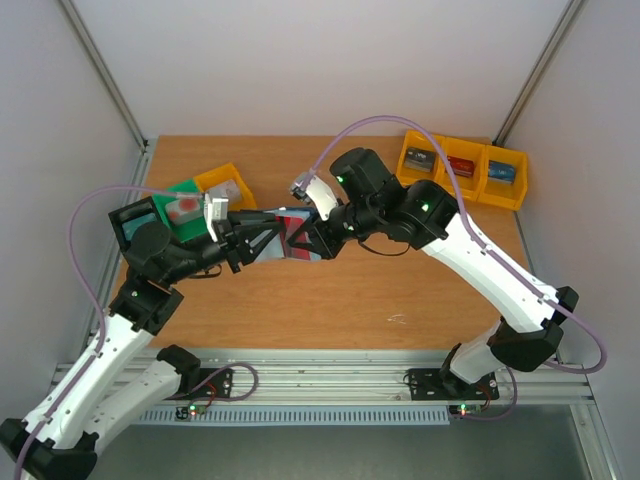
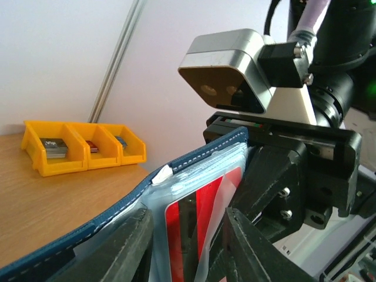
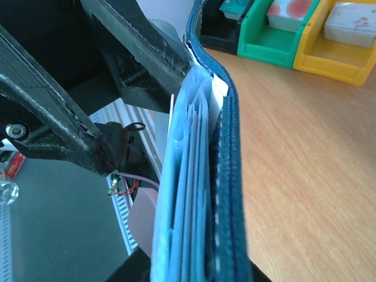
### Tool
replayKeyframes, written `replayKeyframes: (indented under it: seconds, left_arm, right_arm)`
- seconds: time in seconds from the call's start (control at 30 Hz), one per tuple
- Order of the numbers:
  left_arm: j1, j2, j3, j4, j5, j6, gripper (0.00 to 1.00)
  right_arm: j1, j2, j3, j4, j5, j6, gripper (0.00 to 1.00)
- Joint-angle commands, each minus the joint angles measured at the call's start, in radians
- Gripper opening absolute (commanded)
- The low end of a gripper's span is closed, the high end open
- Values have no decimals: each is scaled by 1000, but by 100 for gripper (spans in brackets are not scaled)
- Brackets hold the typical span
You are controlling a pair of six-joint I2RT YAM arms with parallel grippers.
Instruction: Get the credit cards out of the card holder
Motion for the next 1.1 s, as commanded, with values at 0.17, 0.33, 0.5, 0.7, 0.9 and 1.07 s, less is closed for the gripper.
replayKeyframes:
  seconds: [0.17, 0.33, 0.5, 0.7, 0.9, 1.07]
  left_arm:
    - [-27, 28, 11, 21, 134, 98, 28]
    - [-36, 33, 23, 40, 198, 131, 24]
    - [-36, 29, 25, 78, 235, 134, 1]
    - [-26, 3, 23, 92, 231, 101, 0]
    - [24, -29, 4, 77, 168, 27, 0]
    - [44, -42, -12, 46, 137, -11, 0]
  right_arm:
    - [13, -19, -4, 135, -136, -46, 1]
    - [13, 4, 7, 151, -146, -61, 1]
    - [13, 6, -8, 167, -166, -81, 1]
    - [4, -28, -51, 178, -186, -101, 7]
    - [-43, -88, -149, 239, -292, -77, 23]
    - [-81, -120, -215, 291, -377, -42, 28]
